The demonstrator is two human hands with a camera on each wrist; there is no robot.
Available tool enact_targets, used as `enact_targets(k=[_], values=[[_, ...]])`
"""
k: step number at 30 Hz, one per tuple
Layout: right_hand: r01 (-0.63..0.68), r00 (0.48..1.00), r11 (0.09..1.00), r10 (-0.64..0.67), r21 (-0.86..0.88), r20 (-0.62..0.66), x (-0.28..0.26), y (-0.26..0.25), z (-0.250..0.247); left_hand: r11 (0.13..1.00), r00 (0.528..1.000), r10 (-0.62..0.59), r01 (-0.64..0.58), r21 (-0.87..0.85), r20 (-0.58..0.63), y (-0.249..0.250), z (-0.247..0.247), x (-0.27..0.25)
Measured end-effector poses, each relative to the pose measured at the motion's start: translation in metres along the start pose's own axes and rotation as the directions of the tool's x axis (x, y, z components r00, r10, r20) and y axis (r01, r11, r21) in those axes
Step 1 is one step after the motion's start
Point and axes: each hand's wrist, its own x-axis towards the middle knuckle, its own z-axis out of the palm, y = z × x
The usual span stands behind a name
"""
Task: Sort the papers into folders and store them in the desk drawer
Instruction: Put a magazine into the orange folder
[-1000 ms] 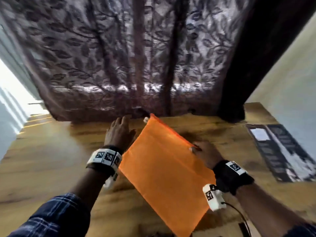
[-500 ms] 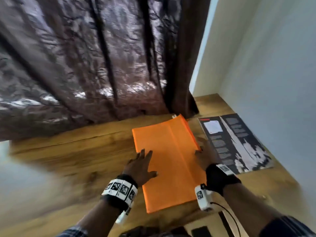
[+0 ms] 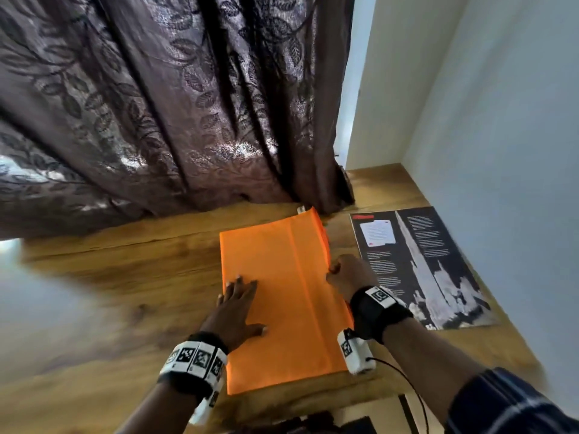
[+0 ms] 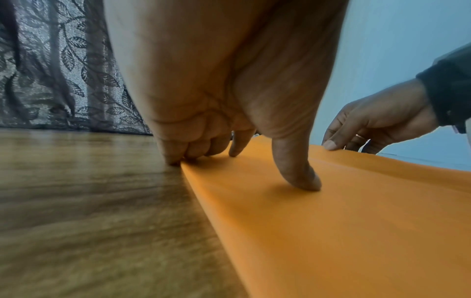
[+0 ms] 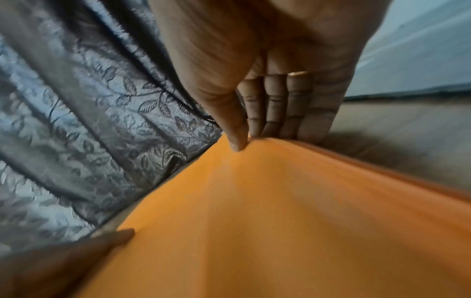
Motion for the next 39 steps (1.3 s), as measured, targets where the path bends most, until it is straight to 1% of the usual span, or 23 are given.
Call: enact_targets(k=[2,4,9,12,13,14,16,18,19,20,21,23,24,27,28,29,30,32,33,36,37,38,39], values=[[-0.013,1.0,0.999,0.012,0.049,0.018,0.002,0.001,0.001,1.0,1.0,-0.001,0.001,-0.012,-0.014,-0.001,0.002,-0.002],[-0.012,1.0,0.998,0.013,0.066,-0.01,0.001,0.002,0.002,1.0,1.0,0.0,0.0,-0.013,-0.023,-0.002,0.005,-0.003],[0.024,0.996,1.0,-0.024,0.001,-0.092,-0.005,0.004,0.008,0.999,0.999,0.01,-0.011,-0.033,-0.04,-0.007,0.011,-0.011],[0.038,0.994,0.999,-0.04,-0.027,-0.105,-0.013,0.003,0.014,0.999,0.999,0.019,-0.021,-0.04,-0.036,-0.008,0.011,-0.015],[0.042,0.995,0.999,-0.04,0.029,-0.091,-0.015,0.002,0.015,0.999,0.999,0.022,-0.024,-0.041,-0.036,-0.008,0.011,-0.016],[0.045,0.997,0.99,-0.036,0.137,-0.067,-0.019,-0.002,0.015,0.999,0.999,0.029,-0.031,-0.04,-0.038,-0.009,0.011,-0.018],[0.007,1.0,0.918,-0.01,0.397,0.005,-0.021,-0.006,0.013,0.999,0.999,0.035,-0.037,-0.03,-0.034,-0.009,0.011,-0.02],[-0.112,0.993,0.805,0.063,0.583,0.104,-0.026,-0.007,0.011,0.999,0.998,0.042,-0.043,-0.028,-0.036,-0.009,0.01,-0.022],[-0.179,0.981,0.753,0.093,0.633,0.168,-0.026,-0.005,0.014,0.998,0.998,0.046,-0.047,-0.041,-0.04,-0.01,0.009,-0.024],[-0.241,0.963,0.722,0.093,0.649,0.254,-0.029,-0.005,0.013,0.997,0.998,0.047,-0.05,-0.065,-0.045,-0.01,0.007,-0.025],[-0.266,0.944,0.714,0.056,0.648,0.325,-0.034,-0.008,0.01,0.994,0.997,0.049,-0.054,-0.097,-0.052,-0.01,0.006,-0.026],[-0.286,0.925,0.676,0.012,0.679,0.379,-0.04,-0.014,0.004,0.987,0.997,0.05,-0.059,-0.147,-0.064,-0.009,0.003,-0.026],[-0.299,0.924,0.625,0.0,0.721,0.383,-0.042,-0.015,0.001,0.984,0.997,0.051,-0.061,-0.167,-0.066,-0.01,0.003,-0.027],[-0.374,0.907,0.387,-0.04,0.843,0.42,-0.046,-0.015,-0.004,0.976,0.994,0.045,-0.065,-0.209,-0.101,-0.009,0.005,-0.028],[-0.397,0.898,0.344,-0.048,0.851,0.438,-0.047,-0.013,-0.004,0.973,0.992,0.042,-0.068,-0.22,-0.119,-0.008,0.005,-0.029],[-0.42,0.887,0.332,-0.047,0.845,0.46,-0.048,-0.012,-0.004,0.971,0.99,0.043,-0.072,-0.226,-0.131,-0.008,0.005,-0.03],[-0.441,0.876,0.343,-0.038,0.83,0.481,-0.049,-0.011,-0.004,0.971,0.99,0.043,-0.073,-0.226,-0.136,-0.007,0.005,-0.031],[-0.443,0.867,0.419,-0.026,0.792,0.498,-0.05,-0.009,-0.004,0.975,0.991,0.036,-0.063,-0.212,-0.13,-0.007,0.006,-0.031],[-0.425,0.873,0.458,-0.021,0.781,0.487,-0.05,-0.008,-0.002,0.977,0.992,0.029,-0.054,-0.205,-0.124,-0.008,0.006,-0.029],[-0.301,0.912,0.619,-0.034,0.725,0.408,-0.05,-0.003,-0.002,0.986,0.992,-0.029,0.007,-0.169,-0.127,-0.012,0.007,-0.019],[-0.265,0.917,0.672,-0.045,0.692,0.395,-0.049,0.0,-0.004,0.988,0.99,-0.06,0.041,-0.146,-0.13,-0.013,0.006,-0.016],[-0.264,0.914,0.693,-0.043,0.67,0.404,-0.048,0.002,-0.007,0.989,0.987,-0.093,0.077,-0.126,-0.129,-0.015,0.006,-0.015],[-0.274,0.912,0.696,-0.032,0.664,0.409,-0.047,0.007,-0.014,0.988,0.984,-0.124,0.111,-0.105,-0.125,-0.014,0.006,-0.012]])
